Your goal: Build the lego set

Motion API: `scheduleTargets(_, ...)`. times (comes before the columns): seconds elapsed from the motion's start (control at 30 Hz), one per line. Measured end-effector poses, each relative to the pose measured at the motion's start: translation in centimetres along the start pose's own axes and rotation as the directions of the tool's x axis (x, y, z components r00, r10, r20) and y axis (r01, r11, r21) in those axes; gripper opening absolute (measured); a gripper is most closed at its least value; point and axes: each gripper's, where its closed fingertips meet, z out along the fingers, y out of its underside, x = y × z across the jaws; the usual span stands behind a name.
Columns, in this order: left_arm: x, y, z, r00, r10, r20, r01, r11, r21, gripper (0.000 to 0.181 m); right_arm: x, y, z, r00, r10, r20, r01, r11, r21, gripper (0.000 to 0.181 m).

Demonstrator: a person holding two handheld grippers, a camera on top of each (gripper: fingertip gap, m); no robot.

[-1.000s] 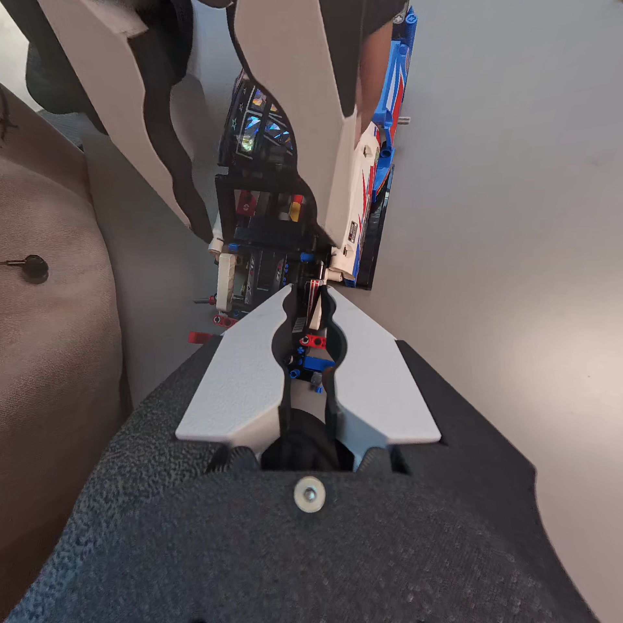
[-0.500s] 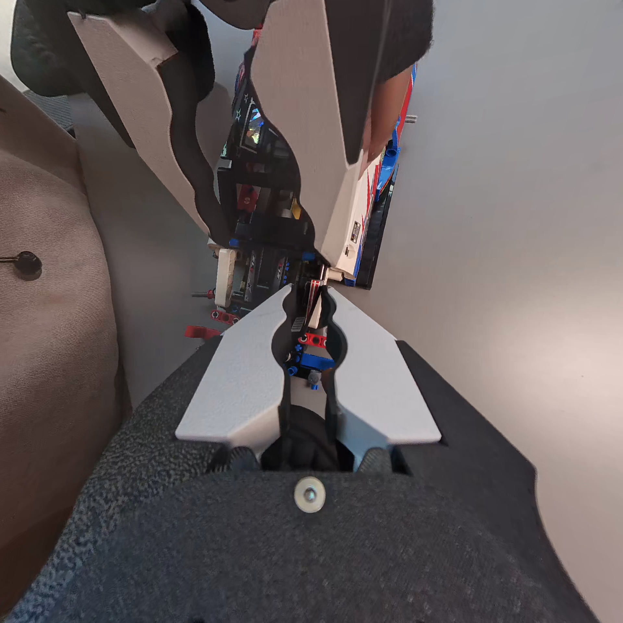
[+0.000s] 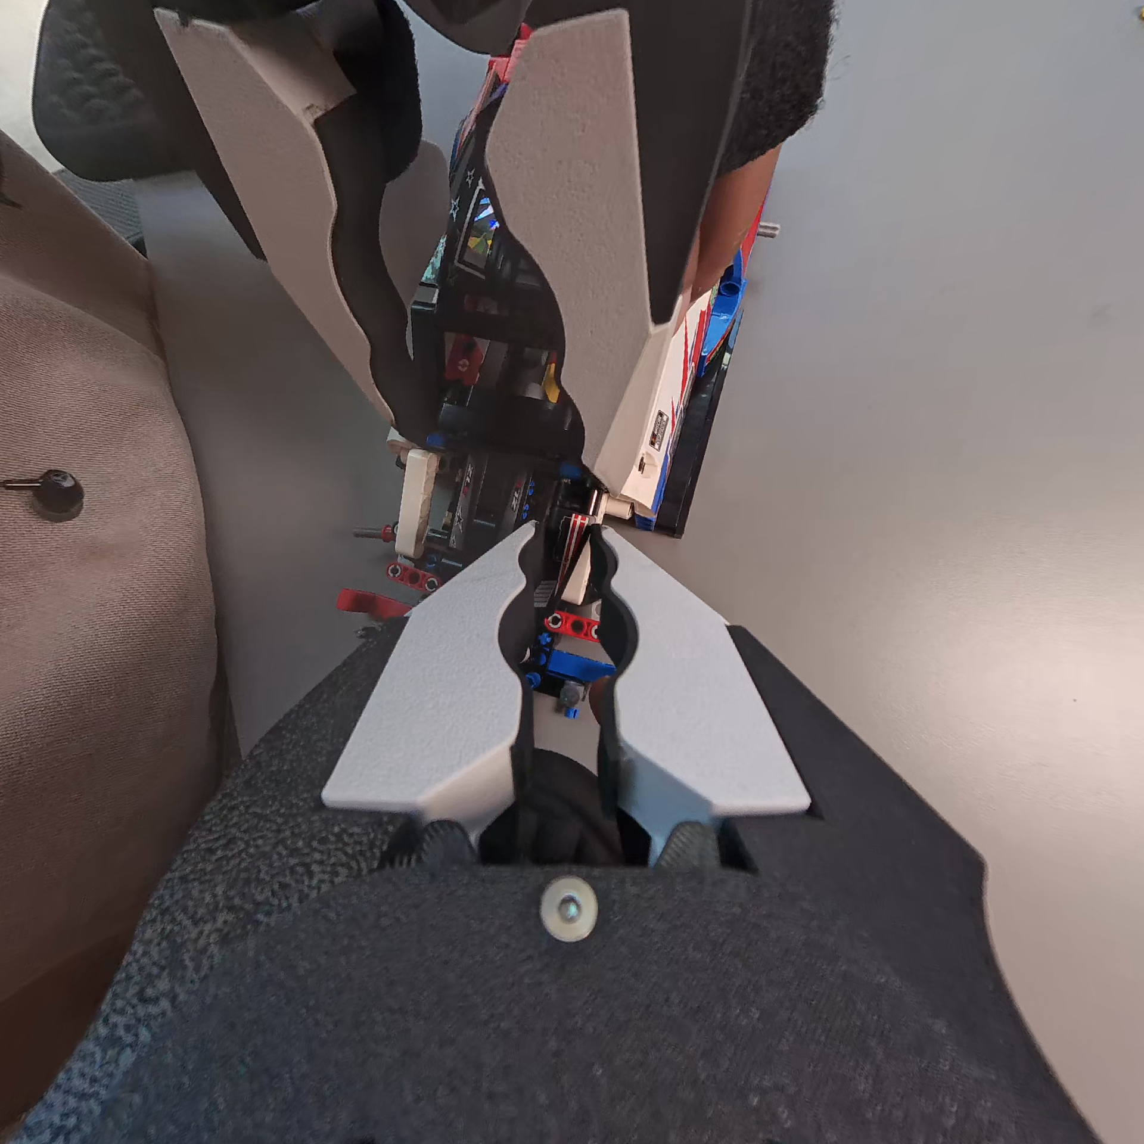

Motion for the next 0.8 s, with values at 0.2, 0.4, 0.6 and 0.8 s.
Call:
scheduleTargets(0.2, 0.01, -0.03, -0.03, 1.000, 0.002, -0.014, -0.002, 1.000, 0.007, 0.063, -0.01, 0.00, 0.04, 1.000, 0.003, 0.004, -0.003, 1.000, -0.003, 0.012)
scheduleTargets(0.4, 0.04, -0.02, -0.04, 1.000, 0.016, -0.020, -0.016, 1.000, 0.017, 0.063, -0.05, -0.03, 0.11, 1.000, -0.006, 0.008, 0.006, 1.000, -0.029, 0.012)
scheduleTargets(0.6, -0.01, -0.09, 0.15, 1.000, 0.015, -0.026, -0.014, 1.000, 0.027, 0.064, 0.13, -0.20, 0.21, 1.000, 0.004, 0.000, -0.004, 0.998, -0.061, 0.012)
scheduleTargets(0.8, -0.01, -0.11, 0.12, 1.000, 0.017, -0.019, -0.016, 0.999, 0.034, 0.064, 0.08, -0.11, 0.13, 1.000, -0.018, 0.009, 0.019, 0.995, -0.093, 0.012)
